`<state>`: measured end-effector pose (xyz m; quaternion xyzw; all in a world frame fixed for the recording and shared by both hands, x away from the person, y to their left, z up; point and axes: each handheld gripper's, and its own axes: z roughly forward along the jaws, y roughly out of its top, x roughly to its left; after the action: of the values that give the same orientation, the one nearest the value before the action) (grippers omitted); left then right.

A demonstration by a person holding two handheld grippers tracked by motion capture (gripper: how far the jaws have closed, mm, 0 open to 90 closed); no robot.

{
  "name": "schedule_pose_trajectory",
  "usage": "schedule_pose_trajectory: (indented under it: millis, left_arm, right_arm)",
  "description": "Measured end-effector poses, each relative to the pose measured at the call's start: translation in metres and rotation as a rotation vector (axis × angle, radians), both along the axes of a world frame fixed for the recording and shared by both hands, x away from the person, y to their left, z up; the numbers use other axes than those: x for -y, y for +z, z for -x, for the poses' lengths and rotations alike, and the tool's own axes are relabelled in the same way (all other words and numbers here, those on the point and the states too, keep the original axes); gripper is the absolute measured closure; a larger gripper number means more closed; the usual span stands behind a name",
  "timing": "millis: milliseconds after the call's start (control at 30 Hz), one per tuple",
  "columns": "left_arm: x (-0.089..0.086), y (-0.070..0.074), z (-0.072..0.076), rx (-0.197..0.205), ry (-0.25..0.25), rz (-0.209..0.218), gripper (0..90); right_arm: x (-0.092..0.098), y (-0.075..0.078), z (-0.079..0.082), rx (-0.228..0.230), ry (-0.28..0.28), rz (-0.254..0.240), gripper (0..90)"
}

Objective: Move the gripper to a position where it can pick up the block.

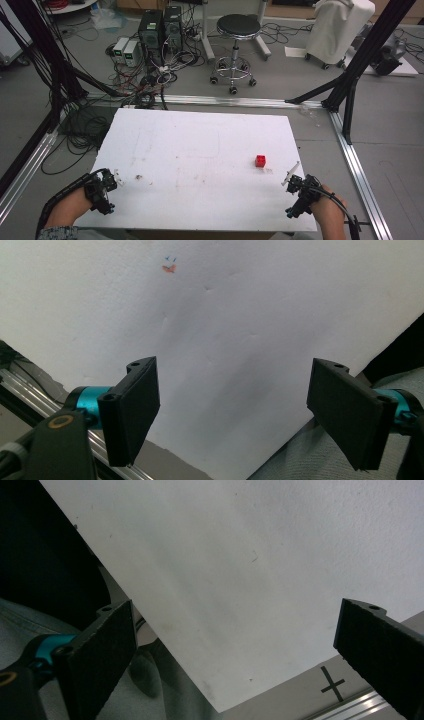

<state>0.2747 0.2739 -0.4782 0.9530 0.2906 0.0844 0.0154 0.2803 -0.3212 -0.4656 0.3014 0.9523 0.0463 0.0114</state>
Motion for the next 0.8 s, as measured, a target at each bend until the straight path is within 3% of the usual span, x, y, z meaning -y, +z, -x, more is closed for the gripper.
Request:
schedule_pose_trajectory:
  millis: [467, 800]
  left_arm:
    - [0.0033, -0.0008, 0.0008, 0.000, -0.006, 0.004, 21.4]
    - [0.0037, 0.0014, 0.0012, -0.005, -0.012, 0.010, 21.4]
  right_arm:
    - [-0.0025, -0.0010, -0.0008, 0.003, 0.009, 0.001, 3.0]
    - [-0.0022, 0.0025, 0.0001, 0.031, -0.003, -0.011, 3.0]
